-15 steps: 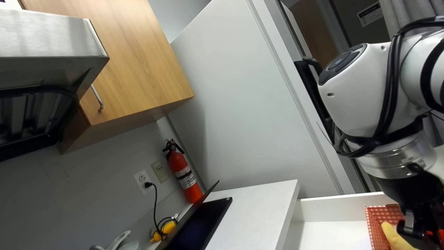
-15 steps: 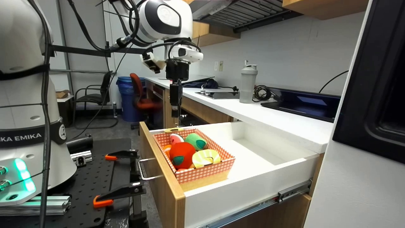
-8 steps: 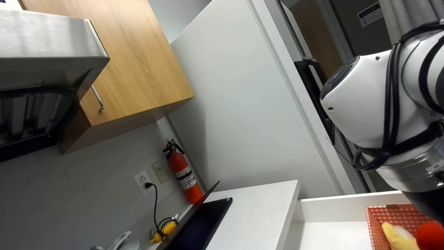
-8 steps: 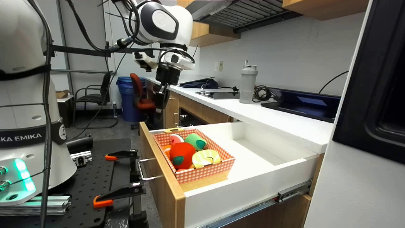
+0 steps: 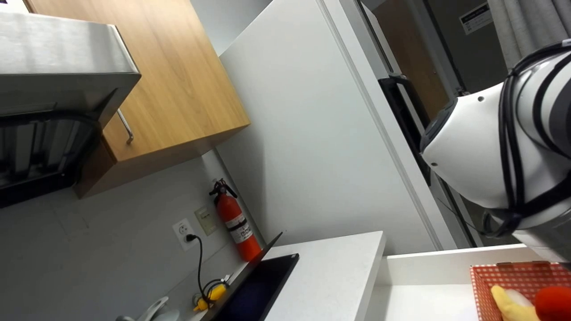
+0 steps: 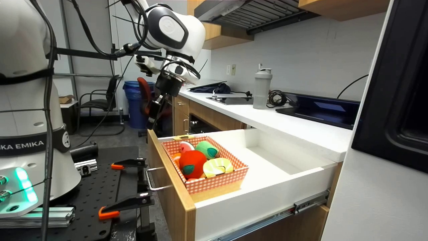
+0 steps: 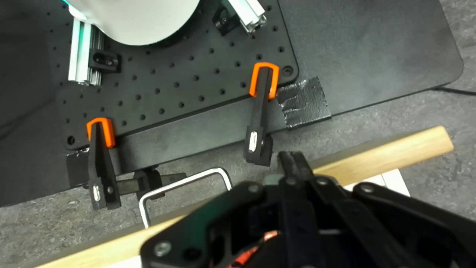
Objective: Pick up the two plush toys from the drawer, put them in the toy basket and close the top drawer.
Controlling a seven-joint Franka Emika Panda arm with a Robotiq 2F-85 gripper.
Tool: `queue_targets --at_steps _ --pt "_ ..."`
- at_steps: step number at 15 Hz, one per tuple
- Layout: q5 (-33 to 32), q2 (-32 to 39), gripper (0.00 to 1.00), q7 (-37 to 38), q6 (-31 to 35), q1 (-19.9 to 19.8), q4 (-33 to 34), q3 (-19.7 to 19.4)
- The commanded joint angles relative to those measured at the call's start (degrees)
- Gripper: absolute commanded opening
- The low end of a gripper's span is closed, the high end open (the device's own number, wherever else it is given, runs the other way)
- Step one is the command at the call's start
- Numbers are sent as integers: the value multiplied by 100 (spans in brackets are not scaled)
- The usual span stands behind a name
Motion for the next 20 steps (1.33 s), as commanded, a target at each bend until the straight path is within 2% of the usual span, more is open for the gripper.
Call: queue_targets --at_steps 1,10,20 --pt "229 277 0 -426 -180 -42 5 -82" --pt "127 1011 0 -586 198 -120 41 -250" --pt "-141 928 0 136 1915 -153 36 -301"
